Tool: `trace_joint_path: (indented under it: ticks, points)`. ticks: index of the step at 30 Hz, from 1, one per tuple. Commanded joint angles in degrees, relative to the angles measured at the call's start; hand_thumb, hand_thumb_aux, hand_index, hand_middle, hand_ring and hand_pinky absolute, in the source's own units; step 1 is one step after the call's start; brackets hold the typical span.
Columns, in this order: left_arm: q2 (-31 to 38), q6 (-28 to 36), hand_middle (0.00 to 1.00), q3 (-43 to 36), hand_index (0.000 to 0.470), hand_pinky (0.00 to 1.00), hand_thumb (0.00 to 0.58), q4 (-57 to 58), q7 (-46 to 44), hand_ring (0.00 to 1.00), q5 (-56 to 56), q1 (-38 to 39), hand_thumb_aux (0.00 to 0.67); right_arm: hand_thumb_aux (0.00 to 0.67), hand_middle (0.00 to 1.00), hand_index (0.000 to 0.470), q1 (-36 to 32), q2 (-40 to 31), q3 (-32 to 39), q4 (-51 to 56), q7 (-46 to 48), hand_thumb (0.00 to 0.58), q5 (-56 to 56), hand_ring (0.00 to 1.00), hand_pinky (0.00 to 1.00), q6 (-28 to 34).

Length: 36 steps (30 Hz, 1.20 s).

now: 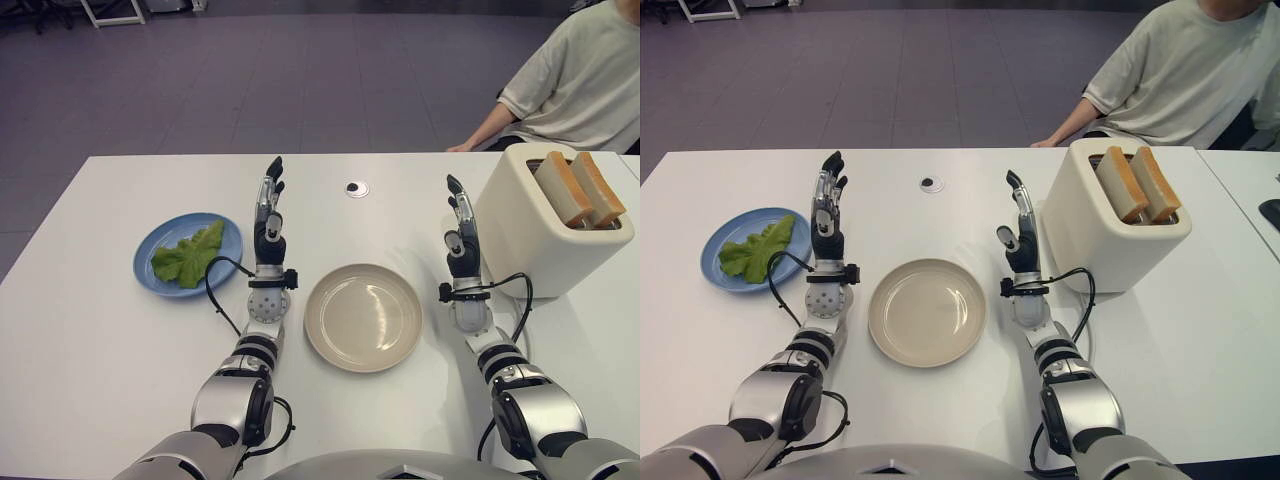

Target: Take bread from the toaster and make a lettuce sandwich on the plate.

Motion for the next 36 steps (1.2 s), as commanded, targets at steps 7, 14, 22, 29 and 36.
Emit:
trace_joint_path:
  ticks: [7,14,22,29,36]
  points:
    - [-1.06,1.01,0.0,-1.69,0.0,0.0,0.0,0.46,4.73,0.0,4.4,0.53,0.0,0.0,0.0,0.0,-0.18,-0.48,-0.06,-0.58,0.72,0.0,0.61,0.0,0.0,0.71]
    - [-1.95,3.94,0.0,-1.25,0.0,0.0,0.0,0.85,1.82,0.0,0.75,0.84,0.0,0.0,0.0,0.0,-0.56,0.16,-0.61,0.15,2.7,0.0,2.47,0.0,0.0,0.47]
    - [-1.62,2.61,0.0,-1.34,0.0,0.0,0.0,0.14,3.09,0.0,1.44,0.89,0.0,0.0,0.0,0.0,0.47,-0.94,-1.88,-6.22,4.05,0.0,3.05,0.0,0.0,-0.18]
    - [-1.15,2.9,0.0,-0.71,0.0,0.0,0.0,-1.01,1.23,0.0,-0.38,2.14,0.0,0.0,0.0,0.0,17.73,-18.51,-22.36,-51.65,10.68,0.0,-1.79,0.0,0.0,19.69]
    - [-1.71,2.91,0.0,-1.35,0.0,0.0,0.0,-2.1,-0.83,0.0,-0.27,3.02,0.0,0.0,0.0,0.0,23.17,-36.91,-32.28,-43.07,11.43,0.0,-15.33,0.0,0.0,41.12]
